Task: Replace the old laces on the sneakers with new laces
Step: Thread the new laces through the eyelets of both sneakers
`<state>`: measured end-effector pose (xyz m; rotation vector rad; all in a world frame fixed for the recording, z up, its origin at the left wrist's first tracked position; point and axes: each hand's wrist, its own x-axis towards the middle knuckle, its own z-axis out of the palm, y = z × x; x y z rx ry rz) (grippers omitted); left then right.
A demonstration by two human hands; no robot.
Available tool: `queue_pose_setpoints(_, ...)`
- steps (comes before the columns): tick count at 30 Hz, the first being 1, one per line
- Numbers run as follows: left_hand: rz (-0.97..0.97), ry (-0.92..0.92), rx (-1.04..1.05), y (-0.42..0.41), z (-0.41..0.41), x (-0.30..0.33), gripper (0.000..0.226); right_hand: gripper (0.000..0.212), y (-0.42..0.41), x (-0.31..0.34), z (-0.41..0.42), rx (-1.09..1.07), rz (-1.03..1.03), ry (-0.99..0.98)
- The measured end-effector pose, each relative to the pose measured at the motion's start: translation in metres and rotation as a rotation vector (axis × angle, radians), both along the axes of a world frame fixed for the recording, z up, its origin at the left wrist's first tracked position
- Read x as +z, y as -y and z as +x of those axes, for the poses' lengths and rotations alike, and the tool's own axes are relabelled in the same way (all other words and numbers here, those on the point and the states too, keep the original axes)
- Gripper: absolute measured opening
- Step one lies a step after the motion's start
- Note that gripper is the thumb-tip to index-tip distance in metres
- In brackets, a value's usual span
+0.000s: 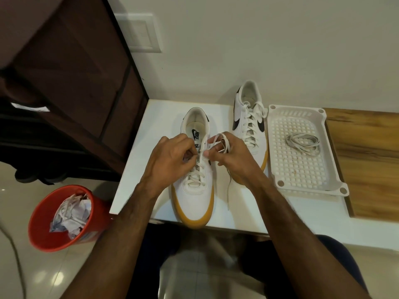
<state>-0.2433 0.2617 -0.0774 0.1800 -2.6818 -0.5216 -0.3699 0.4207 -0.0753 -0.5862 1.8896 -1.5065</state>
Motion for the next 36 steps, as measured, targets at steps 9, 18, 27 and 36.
queue_pose_setpoints(9,0.31,0.079,-0.03,0.0,0.0,0.002,0.037,0.012,-0.001,-0.001,0.002,-0.099,-0.049,0.172)
queue_pose_setpoints(18,0.111,0.095,0.014,-0.003,-0.004,0.0,0.037,0.01,-0.001,0.013,0.0,-0.07,-0.084,0.225)
queue_pose_setpoints(27,0.488,0.135,0.021,0.002,-0.001,0.007,0.027,0.009,-0.013,0.012,-0.016,-0.215,-0.124,0.084)
queue_pose_setpoints(36,-0.068,0.095,-0.012,-0.019,-0.002,0.01,0.031,0.049,-0.015,0.013,-0.027,-0.316,-0.361,0.206)
